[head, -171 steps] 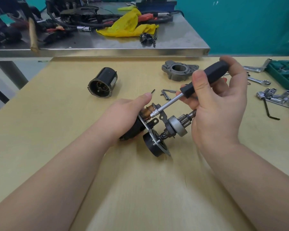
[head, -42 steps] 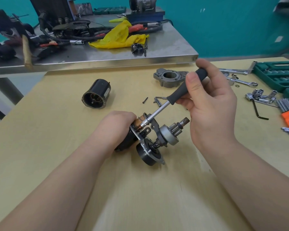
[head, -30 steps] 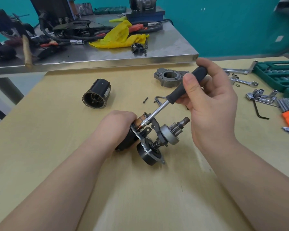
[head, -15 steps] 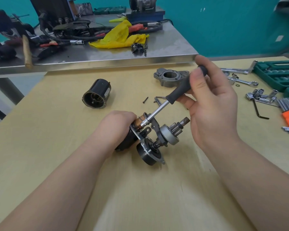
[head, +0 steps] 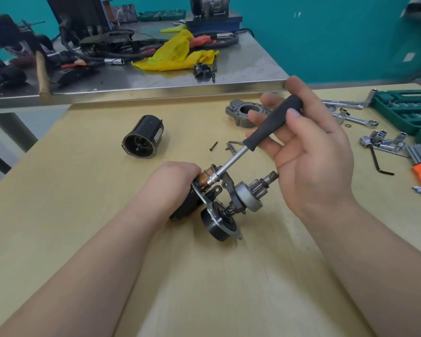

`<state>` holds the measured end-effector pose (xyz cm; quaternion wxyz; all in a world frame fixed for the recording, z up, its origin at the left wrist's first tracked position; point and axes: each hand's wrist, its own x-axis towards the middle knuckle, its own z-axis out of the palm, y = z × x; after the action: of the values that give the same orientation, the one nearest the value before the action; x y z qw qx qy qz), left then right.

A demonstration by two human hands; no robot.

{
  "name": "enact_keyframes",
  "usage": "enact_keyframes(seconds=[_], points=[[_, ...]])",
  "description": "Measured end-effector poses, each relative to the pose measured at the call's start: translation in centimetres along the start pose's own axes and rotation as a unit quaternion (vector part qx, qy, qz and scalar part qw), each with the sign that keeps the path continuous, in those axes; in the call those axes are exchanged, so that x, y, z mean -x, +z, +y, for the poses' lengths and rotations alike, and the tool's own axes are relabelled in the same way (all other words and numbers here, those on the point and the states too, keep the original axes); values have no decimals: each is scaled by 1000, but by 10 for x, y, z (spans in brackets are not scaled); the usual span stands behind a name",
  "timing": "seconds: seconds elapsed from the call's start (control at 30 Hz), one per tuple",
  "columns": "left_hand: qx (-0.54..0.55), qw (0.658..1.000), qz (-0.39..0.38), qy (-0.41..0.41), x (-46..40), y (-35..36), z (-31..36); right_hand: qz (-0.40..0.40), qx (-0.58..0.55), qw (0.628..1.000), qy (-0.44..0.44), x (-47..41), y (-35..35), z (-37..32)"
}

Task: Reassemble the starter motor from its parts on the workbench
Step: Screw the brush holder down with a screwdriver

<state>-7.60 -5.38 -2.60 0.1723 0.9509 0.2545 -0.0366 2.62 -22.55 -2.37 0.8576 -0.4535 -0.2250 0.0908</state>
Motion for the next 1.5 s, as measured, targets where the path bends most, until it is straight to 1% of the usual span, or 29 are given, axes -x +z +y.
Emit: enact_keyframes(seconds=[0.1, 0.23, 0.3, 0.4, 0.43, 0.5, 0.6, 0.67, 0.73, 0.8, 0.87, 0.93, 1.07, 1.13, 1.23, 1.3, 1.37, 1.5], points=[[1, 1000, -8, -14, 3, -2, 3, -28, 31, 999, -20, -1, 2, -5], [-8, 1000, -16, -9, 6, -6, 7, 16, 73, 996, -43, -2, 4, -3], [-16, 1000, -23, -13, 7, -7, 8, 18, 72, 996, -42, -2, 3, 0], [-19, 999, -37, -27, 8, -10, 12, -12, 29, 1000, -3, -2, 1, 1], [-21, 998, -42, -28, 7, -10, 12, -24, 30, 999, 0, -2, 1, 1], [-22, 998, -44, -24, 7, -10, 12, -35, 67, 997, -18, -2, 2, -1], [-11, 999, -30, -18, 7, -7, 8, -8, 105, 994, -38, -2, 3, -3], [19, 1000, -18, -13, 6, -5, 5, 15, 118, 992, -45, -3, 4, -2], [29, 999, -10, -15, 7, -4, 3, 9, 110, 993, -47, -2, 3, 0], [32, 999, -8, -10, 7, -3, 2, -8, 70, 997, -33, -2, 2, 1], [27, 1000, -6, -6, 7, -3, 3, -16, 54, 998, -30, -1, 1, 0], [19, 1000, -9, -13, 6, -4, 4, -2, 73, 996, -43, 0, 3, -2], [-2, 1000, -19, -10, 6, -5, 6, 56, 97, 992, -50, 2, 6, 2], [0, 1000, -16, -14, 5, -5, 5, 54, 102, 992, -51, 1, 5, 2], [23, 999, -18, -27, 4, -3, 2, 23, 44, 998, -27, 3, 3, 1], [43, 999, -17, -23, 2, -1, 1, 12, 49, 998, -31, 4, 4, 0], [46, 999, -18, -23, 2, -1, 2, 22, 71, 996, -42, 5, 6, -1], [16, 999, -24, -32, 4, -5, 7, 66, 83, 994, -37, 2, 6, 1]])
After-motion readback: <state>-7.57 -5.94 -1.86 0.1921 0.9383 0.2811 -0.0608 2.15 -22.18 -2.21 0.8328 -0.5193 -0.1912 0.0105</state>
